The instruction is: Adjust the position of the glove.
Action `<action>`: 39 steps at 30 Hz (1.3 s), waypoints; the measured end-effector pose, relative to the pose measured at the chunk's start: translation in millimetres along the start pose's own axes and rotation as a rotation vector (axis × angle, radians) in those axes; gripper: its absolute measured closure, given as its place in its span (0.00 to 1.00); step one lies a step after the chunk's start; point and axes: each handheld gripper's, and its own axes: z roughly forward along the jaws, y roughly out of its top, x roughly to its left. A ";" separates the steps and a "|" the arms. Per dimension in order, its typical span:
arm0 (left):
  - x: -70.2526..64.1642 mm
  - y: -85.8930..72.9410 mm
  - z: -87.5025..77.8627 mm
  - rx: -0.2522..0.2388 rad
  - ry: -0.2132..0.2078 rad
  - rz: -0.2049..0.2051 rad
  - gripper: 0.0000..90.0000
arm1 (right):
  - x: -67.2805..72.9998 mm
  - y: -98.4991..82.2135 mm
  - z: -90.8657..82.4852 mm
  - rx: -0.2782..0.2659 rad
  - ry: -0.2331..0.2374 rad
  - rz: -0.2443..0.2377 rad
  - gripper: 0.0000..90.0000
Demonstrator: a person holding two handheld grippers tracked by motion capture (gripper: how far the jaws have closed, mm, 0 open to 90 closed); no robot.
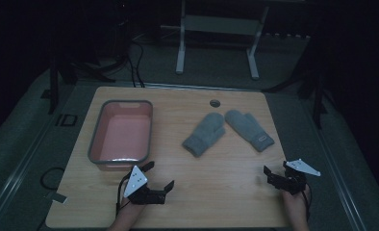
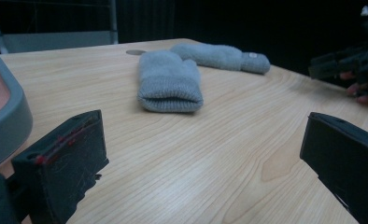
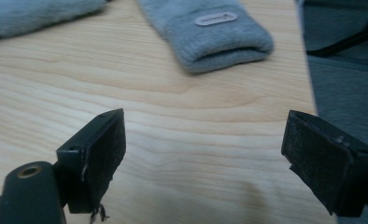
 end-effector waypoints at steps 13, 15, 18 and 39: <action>-0.1 -1.5 1.6 0.023 0.010 0.015 0.01 | -1.1 15.2 -1.2 0.073 0.087 -0.004 0.20; 0.1 -0.9 0.9 0.016 0.017 0.007 0.01 | -3.4 26.2 -5.4 0.078 0.066 -0.036 0.19; 1.8 -0.6 0.4 0.025 0.014 -0.011 0.01 | -6.6 40.6 -11.7 0.068 0.066 -0.040 0.18; -2.1 2.0 -1.0 0.054 -0.076 -0.049 0.01 | 12.9 148.6 -13.5 -0.046 0.265 -0.139 0.15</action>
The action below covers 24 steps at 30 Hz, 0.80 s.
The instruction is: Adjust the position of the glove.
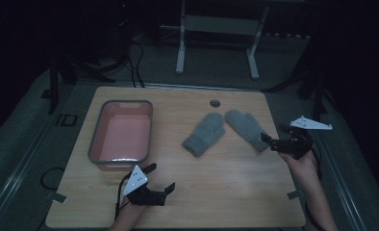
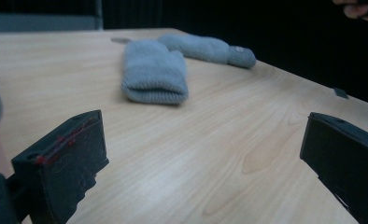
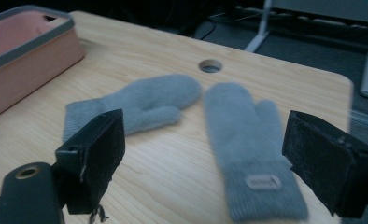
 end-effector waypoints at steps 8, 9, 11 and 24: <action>-1.8 -0.3 -0.7 0.028 0.007 0.008 0.01 | 10.0 21.4 37.0 0.051 0.075 -0.088 0.15; -1.5 -0.2 -0.8 0.031 0.007 0.008 0.01 | 11.6 23.6 41.9 0.060 0.080 -0.100 0.15; -1.3 -0.2 -0.8 0.035 0.012 0.003 0.01 | 15.4 27.7 51.0 0.073 0.094 -0.120 0.15; -1.1 0.1 -1.5 0.047 0.019 0.014 0.01 | 41.3 37.3 113.0 0.150 0.188 -0.211 0.19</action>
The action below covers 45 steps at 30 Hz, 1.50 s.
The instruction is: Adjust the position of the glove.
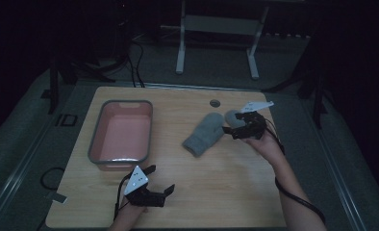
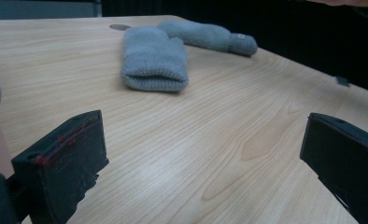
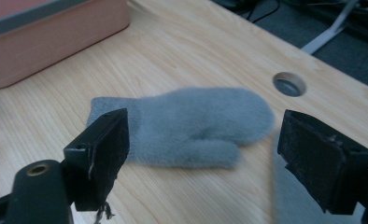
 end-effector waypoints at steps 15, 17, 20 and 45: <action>-1.1 1.2 -0.8 0.000 -0.014 0.009 0.01 | 6.9 2.5 75.7 0.089 -0.008 -0.069 0.29; -0.6 1.3 -1.0 0.000 -0.015 0.006 0.01 | 8.1 1.7 80.3 0.097 -0.004 -0.074 0.29; -0.8 1.4 -1.4 0.001 -0.015 0.007 0.01 | 8.4 -3.9 97.3 0.123 0.004 -0.069 0.32; -0.8 0.4 0.0 0.014 -0.016 -0.003 0.01 | 7.7 -19.3 126.7 0.198 0.038 -0.048 0.86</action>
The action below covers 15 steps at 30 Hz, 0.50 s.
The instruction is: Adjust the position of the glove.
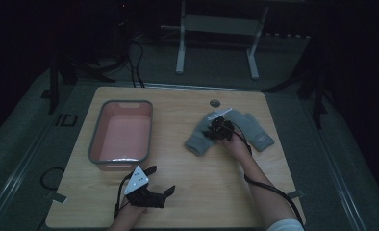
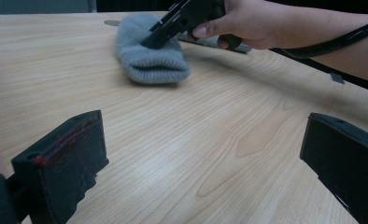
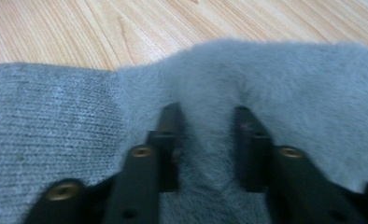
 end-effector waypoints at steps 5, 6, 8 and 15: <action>0.1 -0.2 0.2 0.004 0.001 -0.002 0.01 | -0.4 1.8 -4.5 -0.015 0.018 0.002 0.91; 0.2 -0.2 0.2 0.003 0.002 -0.002 0.01 | -0.3 2.7 -6.0 -0.015 0.026 -0.003 0.92; 0.5 -0.3 0.2 -0.001 0.005 -0.002 0.01 | 1.6 5.5 -10.0 -0.011 0.031 -0.022 0.92; 1.2 -0.3 -0.4 -0.011 0.015 0.003 0.01 | 5.0 15.3 -35.4 -0.040 0.052 -0.063 0.92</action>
